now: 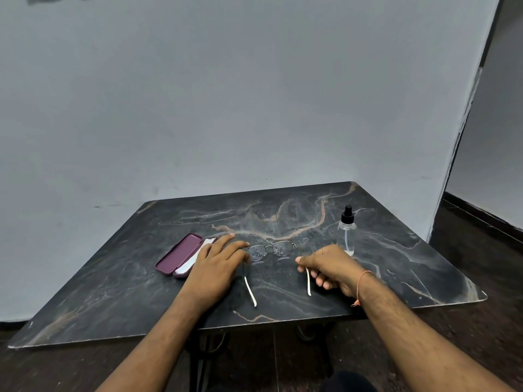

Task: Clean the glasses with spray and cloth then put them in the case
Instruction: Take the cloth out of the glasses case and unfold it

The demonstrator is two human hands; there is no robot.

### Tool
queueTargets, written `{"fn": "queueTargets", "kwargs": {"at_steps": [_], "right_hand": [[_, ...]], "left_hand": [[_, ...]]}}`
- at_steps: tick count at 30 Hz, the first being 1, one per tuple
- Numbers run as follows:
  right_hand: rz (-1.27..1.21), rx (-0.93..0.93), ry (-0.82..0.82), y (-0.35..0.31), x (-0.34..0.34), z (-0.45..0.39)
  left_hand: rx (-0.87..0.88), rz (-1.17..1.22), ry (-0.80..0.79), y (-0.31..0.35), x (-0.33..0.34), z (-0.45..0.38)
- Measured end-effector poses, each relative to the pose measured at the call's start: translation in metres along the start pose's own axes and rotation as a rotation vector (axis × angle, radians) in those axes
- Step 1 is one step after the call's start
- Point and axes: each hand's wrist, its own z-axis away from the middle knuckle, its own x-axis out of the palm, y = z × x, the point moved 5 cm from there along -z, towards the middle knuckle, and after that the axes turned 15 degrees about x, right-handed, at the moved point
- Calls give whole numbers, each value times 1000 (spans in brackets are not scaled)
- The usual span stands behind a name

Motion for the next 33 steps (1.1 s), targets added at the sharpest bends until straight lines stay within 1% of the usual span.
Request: {"fn": "queueTargets", "kwargs": {"at_steps": [4, 7, 8, 10, 12, 14, 16, 18, 21, 25, 29, 31, 33], "right_hand": [[-15, 3, 11, 0, 0, 6], [-75, -37, 64, 2, -1, 10], [-102, -57, 94, 3, -1, 12], [-129, -109, 175, 5, -1, 17], [-64, -180, 283, 4, 2, 26], [22, -244, 386, 2, 2, 35], [31, -289, 434, 1, 1, 40], [12, -324, 436, 0, -1, 42], [66, -391, 433, -7, 0, 41], [203, -493, 418, -40, 17, 36], [452, -580, 296, -90, 71, 31], [586, -634, 286, -114, 103, 27], [702, -649, 286, -133, 134, 20]], "left_hand": [[-3, -5, -15, 3, -6, 1], [-84, 29, 55, -8, -10, 13], [-131, 46, 99, -14, -13, 21], [-280, 84, 186, -30, -19, 40], [-423, 135, 240, -48, -23, 62], [-506, 170, 250, -62, -21, 80], [-574, 207, 259, -70, -19, 93], [-639, 258, 282, -72, -18, 100], [-655, 262, 274, -70, -15, 98], [-605, 218, 183, -69, -9, 95], [-553, 205, 177, -66, -12, 94], [-560, 251, 174, -68, -12, 95], [-576, 308, 173, -70, -12, 95]]}}
